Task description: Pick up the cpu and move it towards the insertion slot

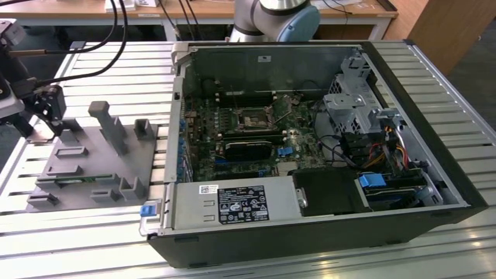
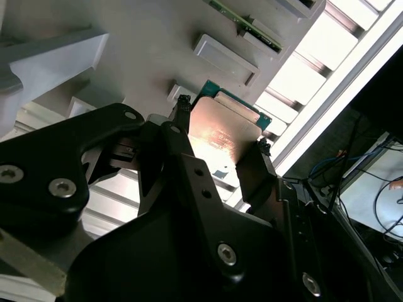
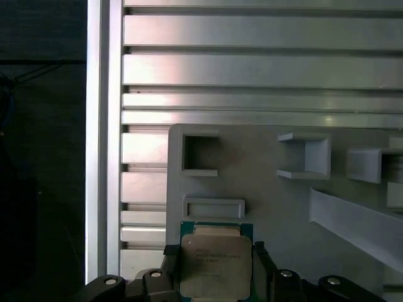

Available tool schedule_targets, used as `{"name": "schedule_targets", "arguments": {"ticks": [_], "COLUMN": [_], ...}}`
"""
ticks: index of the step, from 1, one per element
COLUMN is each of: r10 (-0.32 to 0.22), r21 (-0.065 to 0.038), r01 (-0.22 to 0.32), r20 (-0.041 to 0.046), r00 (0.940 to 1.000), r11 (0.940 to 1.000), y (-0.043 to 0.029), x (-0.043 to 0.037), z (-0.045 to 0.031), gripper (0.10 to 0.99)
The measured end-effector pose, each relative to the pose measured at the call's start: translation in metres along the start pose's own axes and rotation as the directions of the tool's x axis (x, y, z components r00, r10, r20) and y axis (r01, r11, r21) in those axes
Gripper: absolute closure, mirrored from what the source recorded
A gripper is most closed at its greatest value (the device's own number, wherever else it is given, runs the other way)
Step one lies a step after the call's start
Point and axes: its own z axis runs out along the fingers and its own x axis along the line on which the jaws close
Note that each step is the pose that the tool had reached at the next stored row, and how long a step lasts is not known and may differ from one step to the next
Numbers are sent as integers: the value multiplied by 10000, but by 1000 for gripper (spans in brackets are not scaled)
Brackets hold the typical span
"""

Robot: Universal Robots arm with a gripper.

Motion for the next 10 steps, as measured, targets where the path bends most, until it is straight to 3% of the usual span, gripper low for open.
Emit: {"name": "schedule_targets", "arguments": {"ticks": [10], "r10": [0], "r21": [37], "r01": [0], "r20": [-1], "r00": [10000], "r11": [10000], "y": [16], "x": [0], "z": [-32], "gripper": [545]}}
